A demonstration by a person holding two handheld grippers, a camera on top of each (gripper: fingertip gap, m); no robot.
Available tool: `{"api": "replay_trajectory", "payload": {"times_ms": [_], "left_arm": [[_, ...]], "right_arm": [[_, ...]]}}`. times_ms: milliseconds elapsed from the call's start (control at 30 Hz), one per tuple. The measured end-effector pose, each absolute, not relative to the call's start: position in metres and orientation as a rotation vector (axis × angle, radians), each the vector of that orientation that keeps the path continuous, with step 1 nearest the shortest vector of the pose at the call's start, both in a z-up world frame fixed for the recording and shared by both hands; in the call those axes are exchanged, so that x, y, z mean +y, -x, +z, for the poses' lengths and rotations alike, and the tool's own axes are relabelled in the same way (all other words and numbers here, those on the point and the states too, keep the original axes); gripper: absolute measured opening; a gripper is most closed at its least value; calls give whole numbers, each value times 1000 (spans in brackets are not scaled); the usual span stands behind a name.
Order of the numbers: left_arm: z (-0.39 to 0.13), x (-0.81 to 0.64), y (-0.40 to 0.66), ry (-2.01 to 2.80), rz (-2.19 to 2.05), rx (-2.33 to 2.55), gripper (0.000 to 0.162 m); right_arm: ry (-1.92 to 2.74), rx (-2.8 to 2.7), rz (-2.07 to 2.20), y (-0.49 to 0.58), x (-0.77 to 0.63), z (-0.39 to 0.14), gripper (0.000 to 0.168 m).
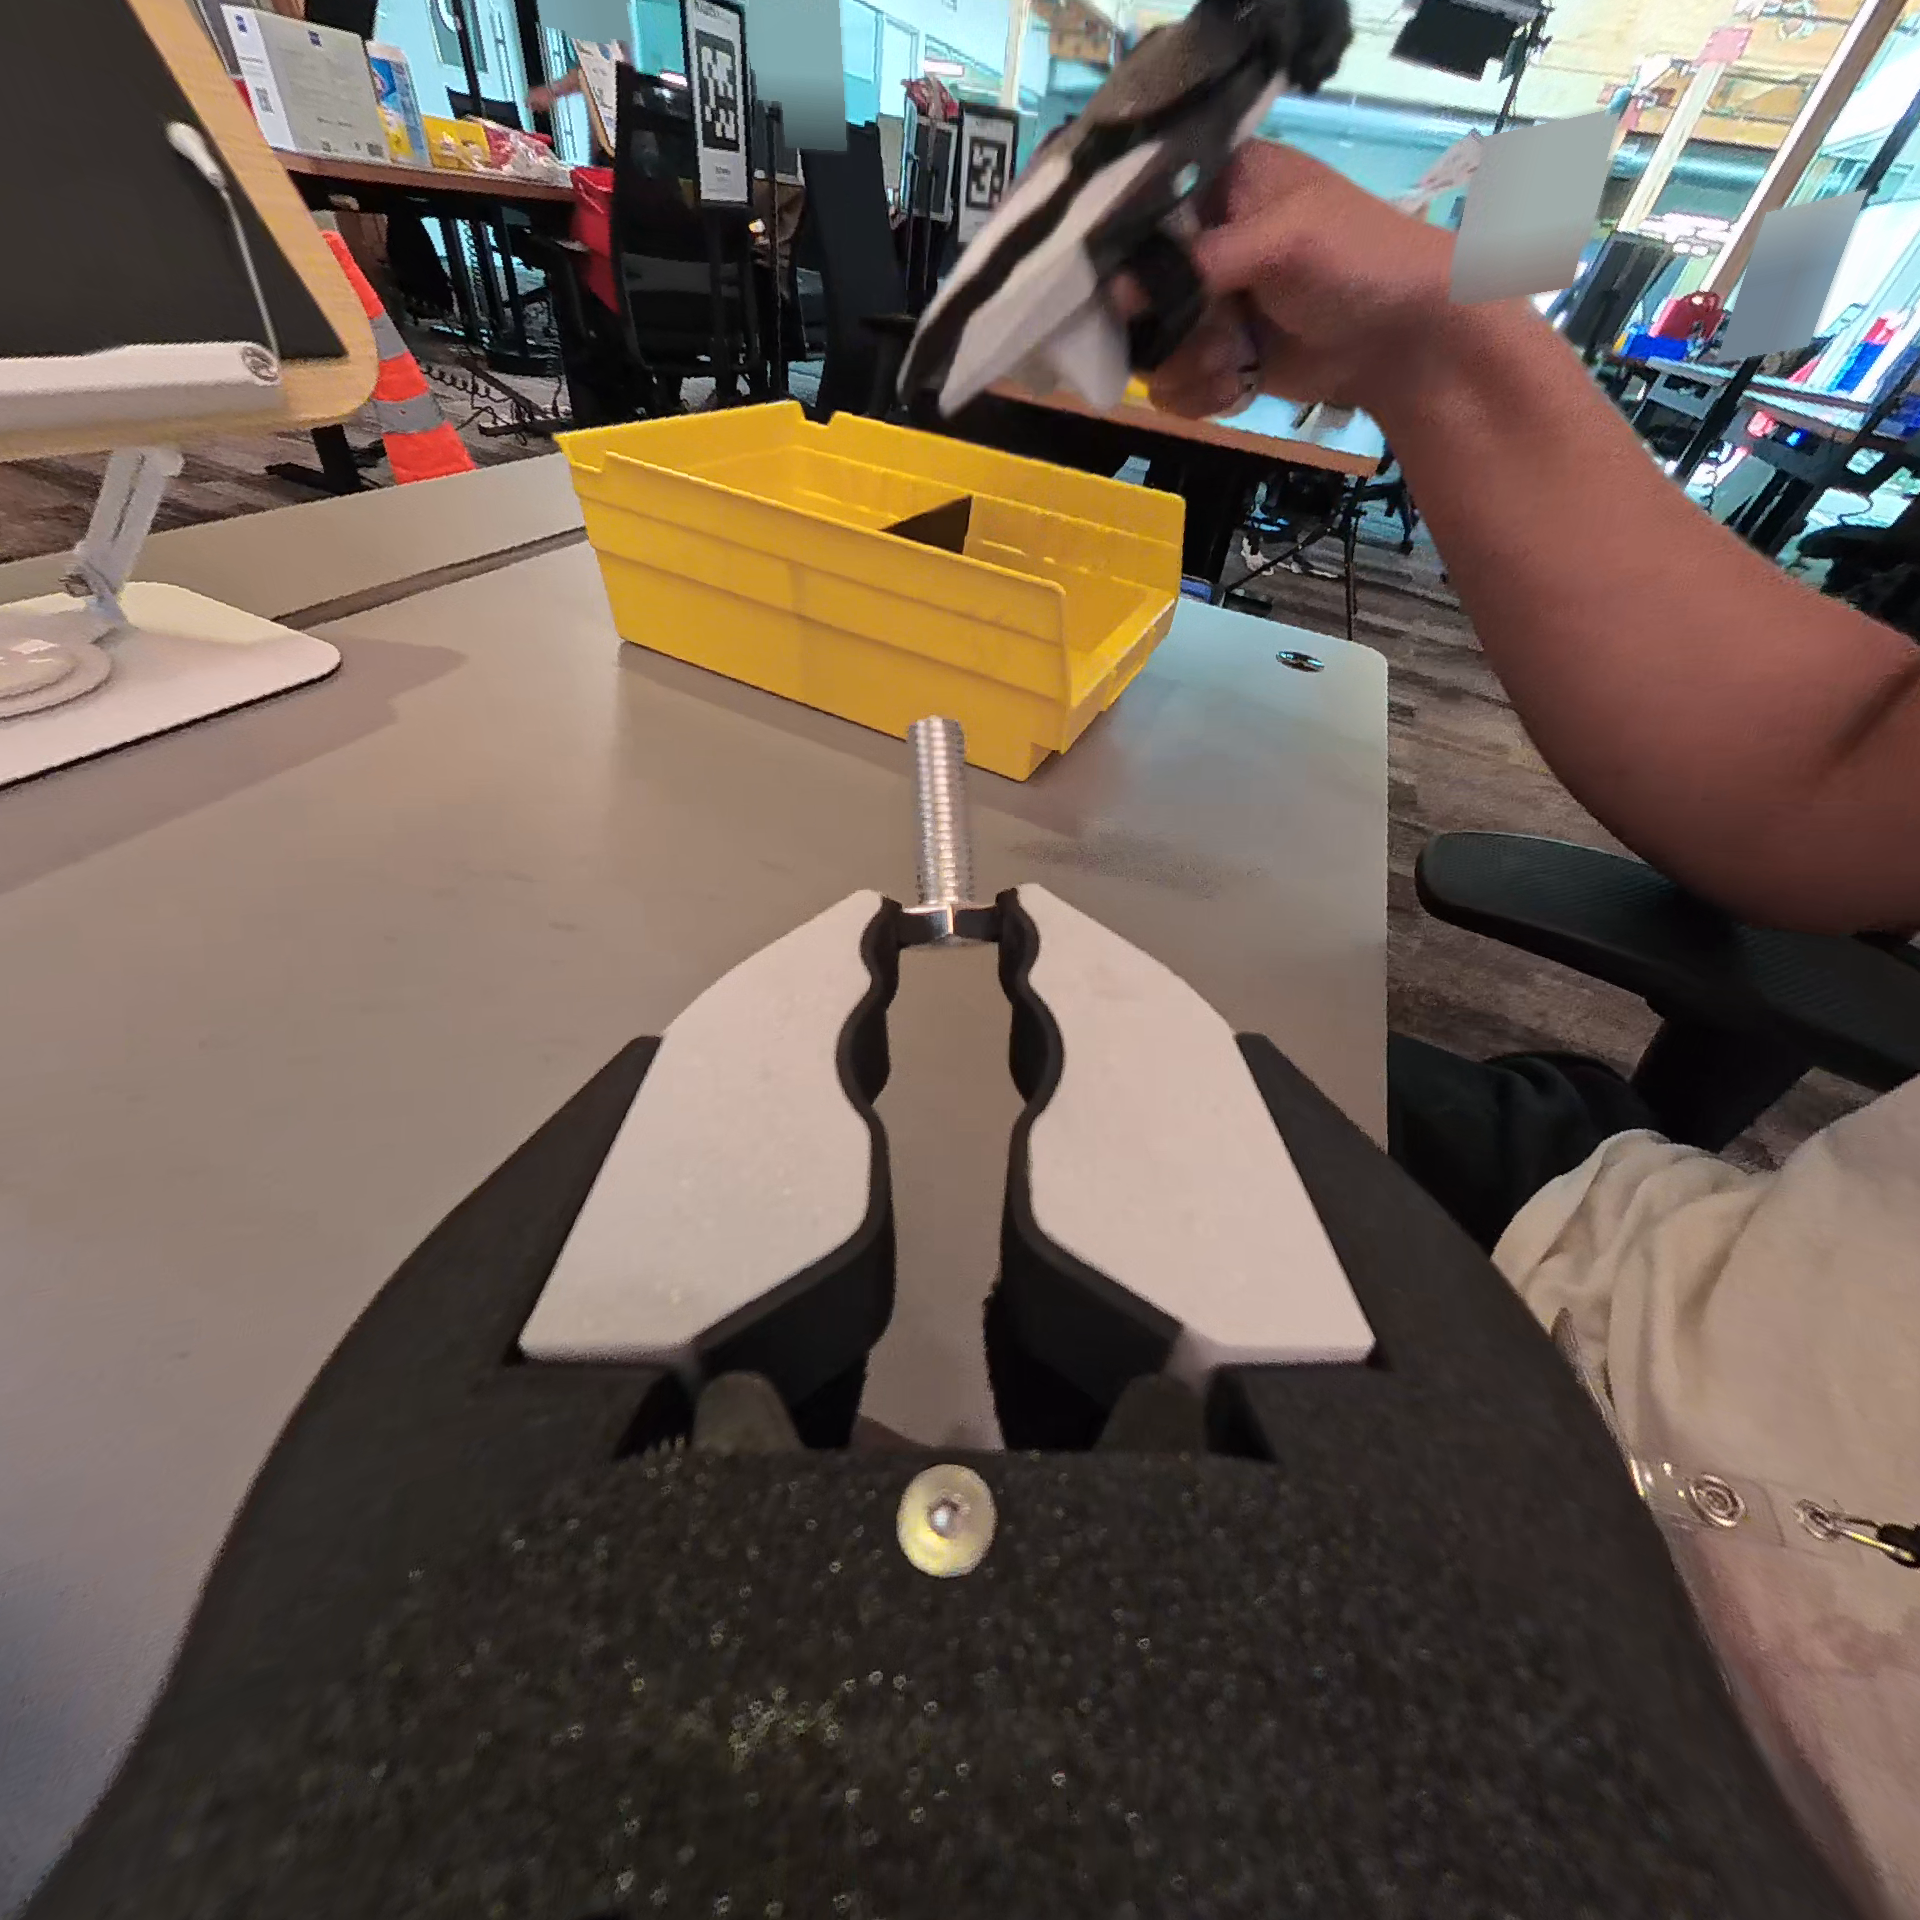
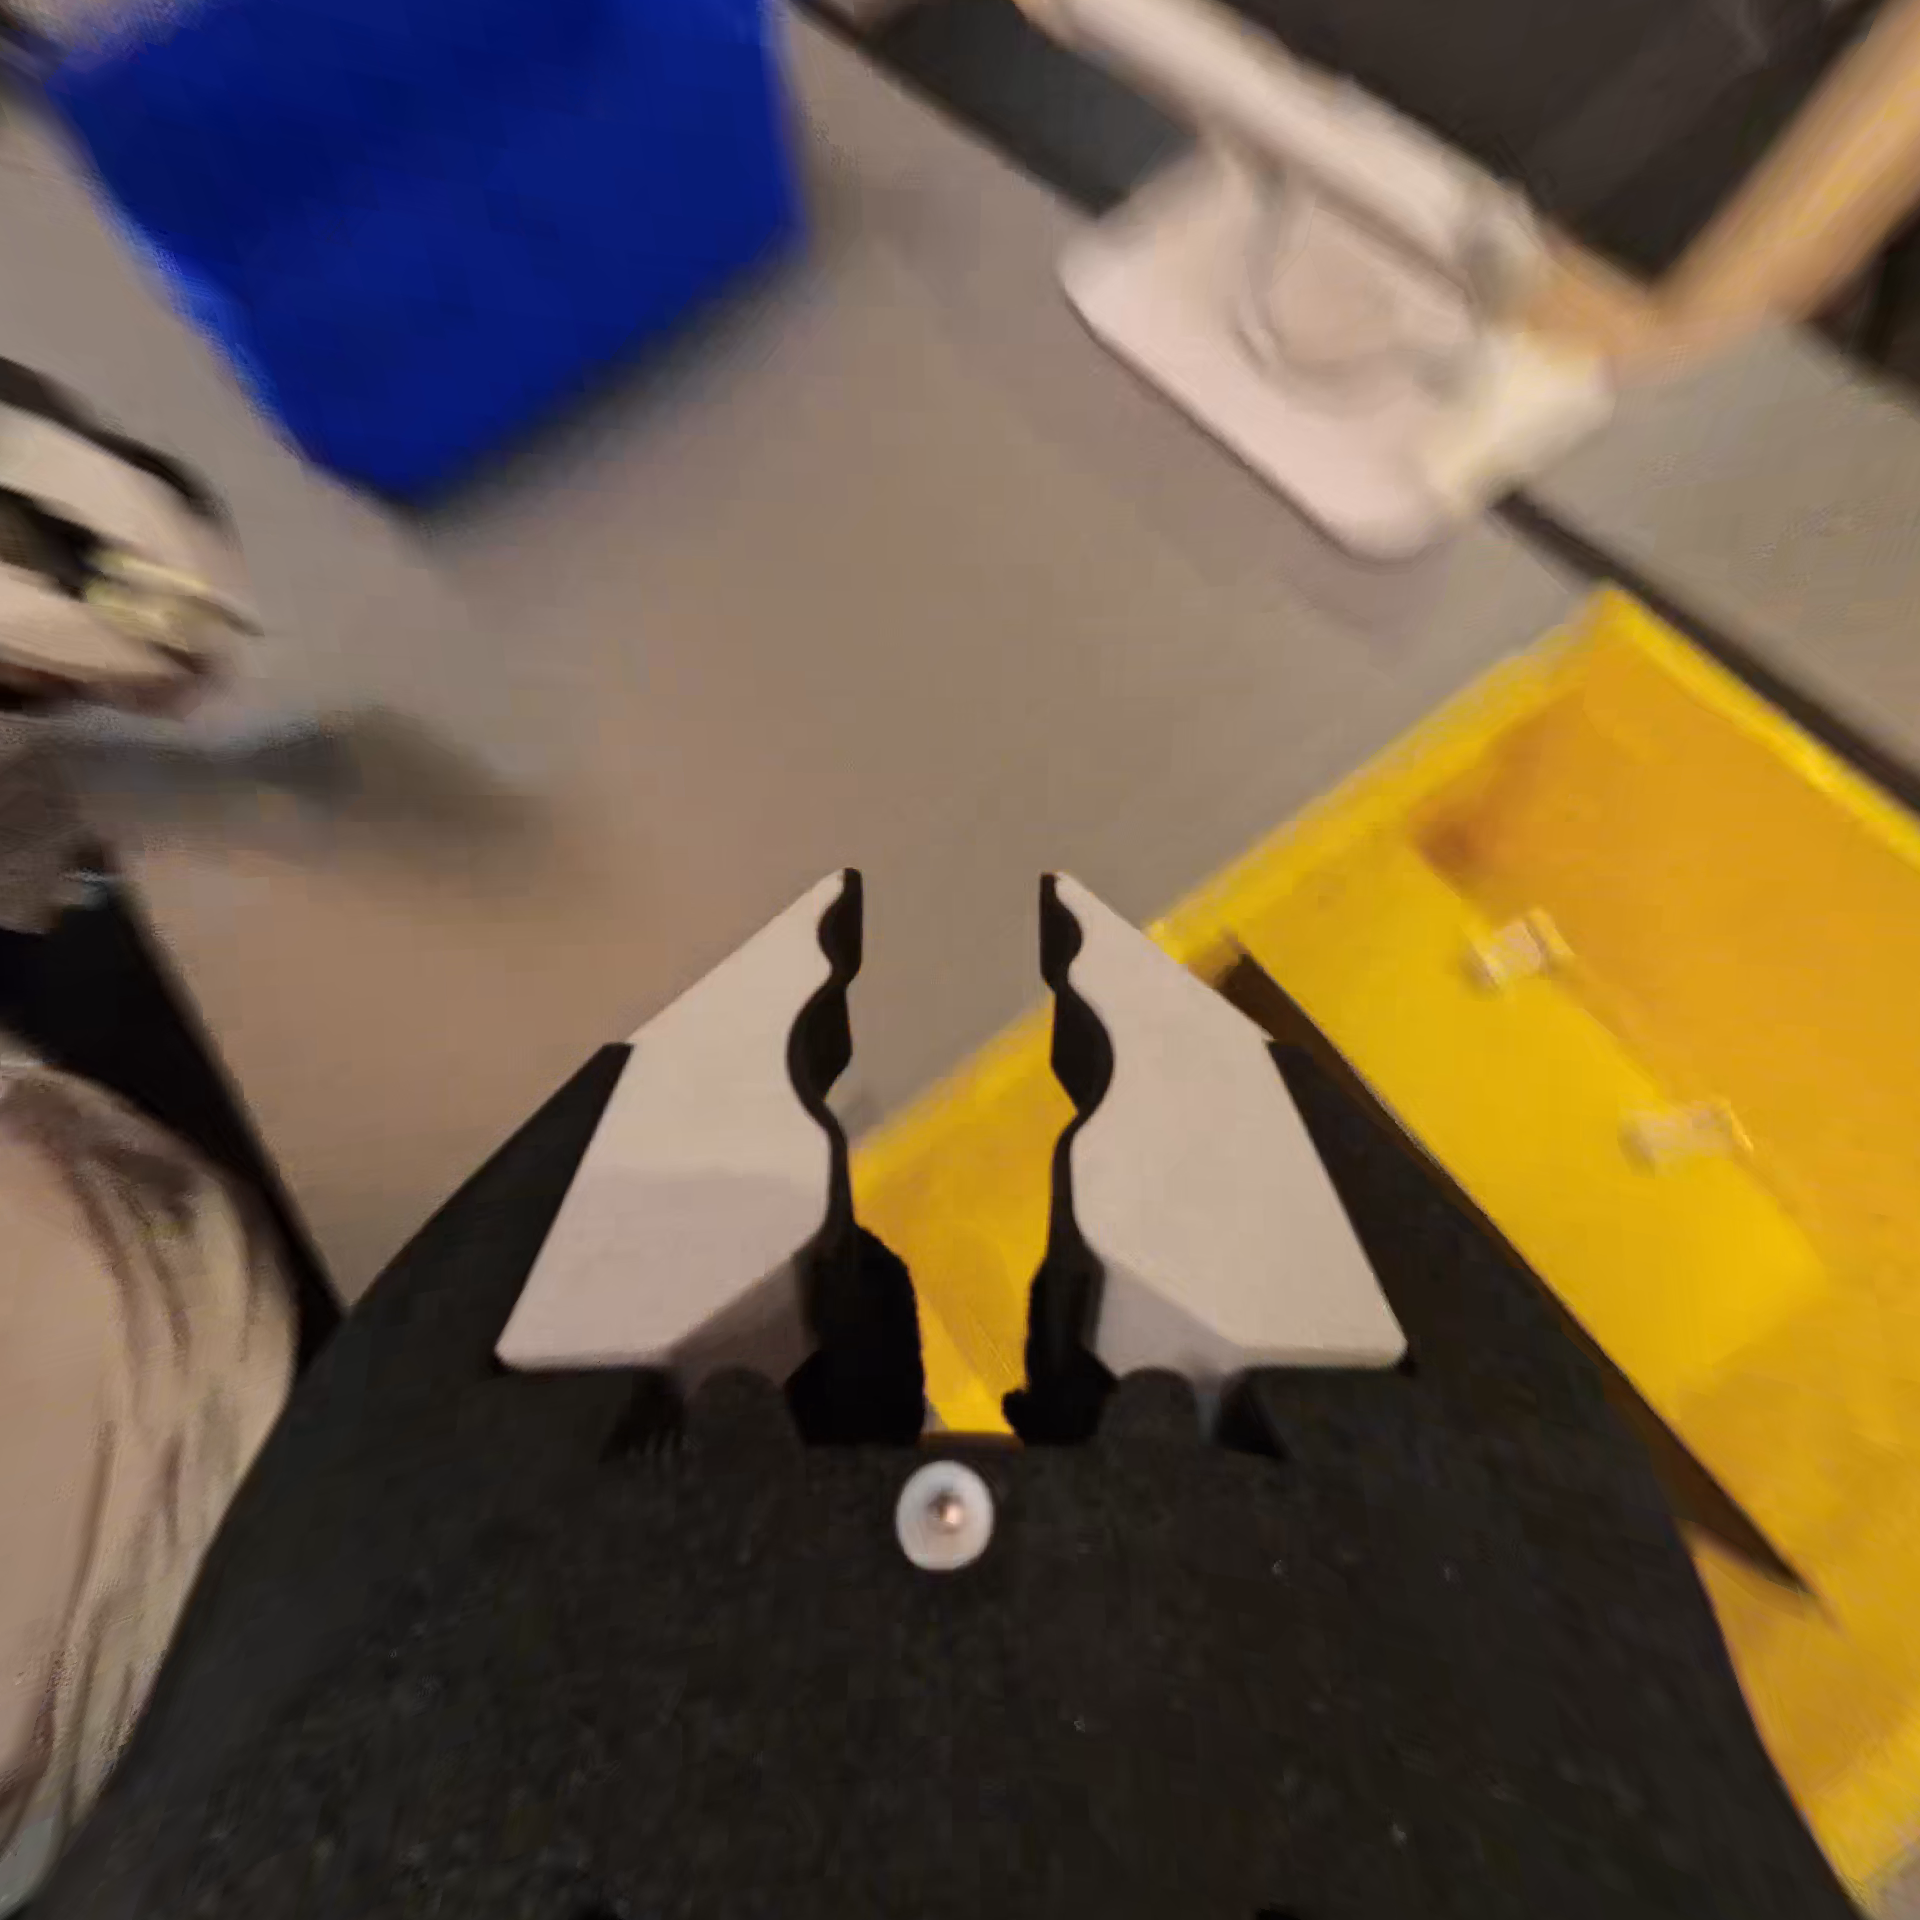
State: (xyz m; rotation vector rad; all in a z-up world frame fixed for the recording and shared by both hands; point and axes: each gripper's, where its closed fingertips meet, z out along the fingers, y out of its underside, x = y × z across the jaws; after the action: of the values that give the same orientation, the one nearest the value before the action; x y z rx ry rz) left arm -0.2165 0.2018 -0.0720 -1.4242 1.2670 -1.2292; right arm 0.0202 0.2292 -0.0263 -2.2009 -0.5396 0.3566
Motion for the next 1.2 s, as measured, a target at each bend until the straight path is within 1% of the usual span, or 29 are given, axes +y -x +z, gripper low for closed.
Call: {"api": "replay_trajectory", "payload": {"times_ms": [33, 67, 133, 200, 300, 567, 600, 633, 667, 833, 933, 1000, 1067, 1133, 1200], "left_arm": [[-71, 202, 217, 1426, -1239, 1262, 18], [-71, 203, 217, 1427, -1244, 1257, 18], [-69, 202, 217, 1417, -1248, 1260, 18], [-70, 200, 218, 1404, -1232, 1275, 18], [-72, 196, 218, 1379, -1189, 1314, 18], [-70, 192, 218, 1357, -1185, 1329, 18], [-71, 191, 218, 1358, -1190, 1333, 18], [-71, 190, 217, 1357, -1194, 1338, 18], [-72, 189, 217, 1356, -1194, 1345, 18], [-74, 189, 215, 1357, -1178, 1343, 18], [-70, 195, 216, 1371, -1190, 1294, 30], [-70, 200, 218, 1388, -1191, 1277, 30], [-72, 205, 219, 1406, -1184, 1267, 29], [-73, 209, 219, 1416, -1173, 1255, 27], [-74, 208, 218, 1421, -1170, 1259, 27]], "right_arm": [[2091, -613, 442, 13, 227, -8, 34], [2013, -702, 523, 46, 222, 3, 33], [1934, -877, 639, 105, 210, 7, 33], [1905, -1021, 712, 151, 203, 0, 33], [1900, -1140, 762, 193, 200, -17, 33], [1961, -1213, 813, 220, 199, -45, 30], [1956, -1221, 818, 223, 198, -46, 26], [1957, -1233, 810, 224, 198, -48, 17], [1949, -1242, 781, 224, 199, -49, 11], [1973, -1273, 768, 218, 196, -53, 10], [2012, -1221, 585, 177, 211, -38, 10], [2033, -1060, 397, 123, 233, -10, 10], [2079, -834, 111, 45, 259, 12, 9], [2176, -636, -152, -40, 277, 12, 9], [2341, -486, -250, -107, 288, -12, 9]]}}
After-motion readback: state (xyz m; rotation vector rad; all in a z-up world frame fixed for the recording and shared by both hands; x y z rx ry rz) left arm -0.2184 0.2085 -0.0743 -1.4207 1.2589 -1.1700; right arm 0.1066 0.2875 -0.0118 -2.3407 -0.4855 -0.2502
